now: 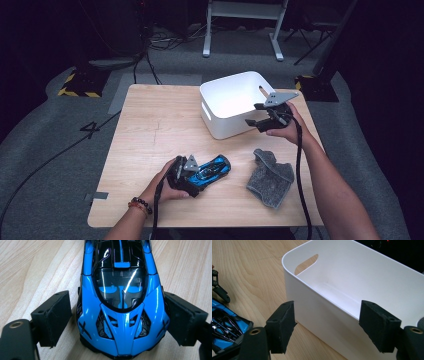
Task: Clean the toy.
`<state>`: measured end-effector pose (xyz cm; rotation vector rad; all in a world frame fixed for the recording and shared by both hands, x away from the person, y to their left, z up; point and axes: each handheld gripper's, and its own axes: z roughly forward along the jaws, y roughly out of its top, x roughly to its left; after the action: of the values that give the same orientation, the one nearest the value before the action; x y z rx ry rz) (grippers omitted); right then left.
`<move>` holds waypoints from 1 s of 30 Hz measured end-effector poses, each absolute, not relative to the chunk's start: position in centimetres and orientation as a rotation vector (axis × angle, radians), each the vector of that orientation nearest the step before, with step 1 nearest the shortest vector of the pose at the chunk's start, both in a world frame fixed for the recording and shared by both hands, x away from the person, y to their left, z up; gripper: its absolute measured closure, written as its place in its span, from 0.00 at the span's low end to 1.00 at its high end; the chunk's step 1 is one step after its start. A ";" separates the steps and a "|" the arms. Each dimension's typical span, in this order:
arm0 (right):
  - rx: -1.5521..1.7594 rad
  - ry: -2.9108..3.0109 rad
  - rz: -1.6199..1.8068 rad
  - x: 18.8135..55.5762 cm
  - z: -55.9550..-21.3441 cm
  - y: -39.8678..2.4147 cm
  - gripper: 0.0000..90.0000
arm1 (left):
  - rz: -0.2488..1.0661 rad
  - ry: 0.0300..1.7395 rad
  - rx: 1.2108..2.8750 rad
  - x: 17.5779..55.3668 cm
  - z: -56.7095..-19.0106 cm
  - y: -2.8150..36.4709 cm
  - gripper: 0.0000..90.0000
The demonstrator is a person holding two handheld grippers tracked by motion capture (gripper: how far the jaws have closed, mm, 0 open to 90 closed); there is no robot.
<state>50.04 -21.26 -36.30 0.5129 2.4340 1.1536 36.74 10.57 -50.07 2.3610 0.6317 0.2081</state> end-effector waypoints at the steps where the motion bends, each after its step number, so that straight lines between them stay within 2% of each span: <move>1: 0.512 2.438 1.154 50.2 -36.4 -21.1 0.32 | 0.209 0.632 2.355 36.7 -50.1 10.6 0.16; 10: 0.544 2.464 1.173 51.4 -37.5 -20.2 0.32 | 0.221 0.619 2.319 36.6 -50.5 10.8 0.15; 18: 0.517 2.440 1.209 51.7 -36.4 -19.9 0.32 | 0.223 0.616 2.311 36.6 -50.6 10.8 0.15; 24: 0.556 2.488 1.123 53.0 -37.2 -19.0 0.32 | 0.224 0.619 2.310 36.6 -50.6 10.8 0.15; 30: 0.537 2.541 1.122 53.2 -37.7 -18.1 0.52 | 0.226 0.626 2.307 36.5 -50.6 10.8 0.15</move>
<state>53.22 -18.07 -37.66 0.5368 2.5414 1.1217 36.49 10.78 -50.57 2.3075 0.6257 0.2257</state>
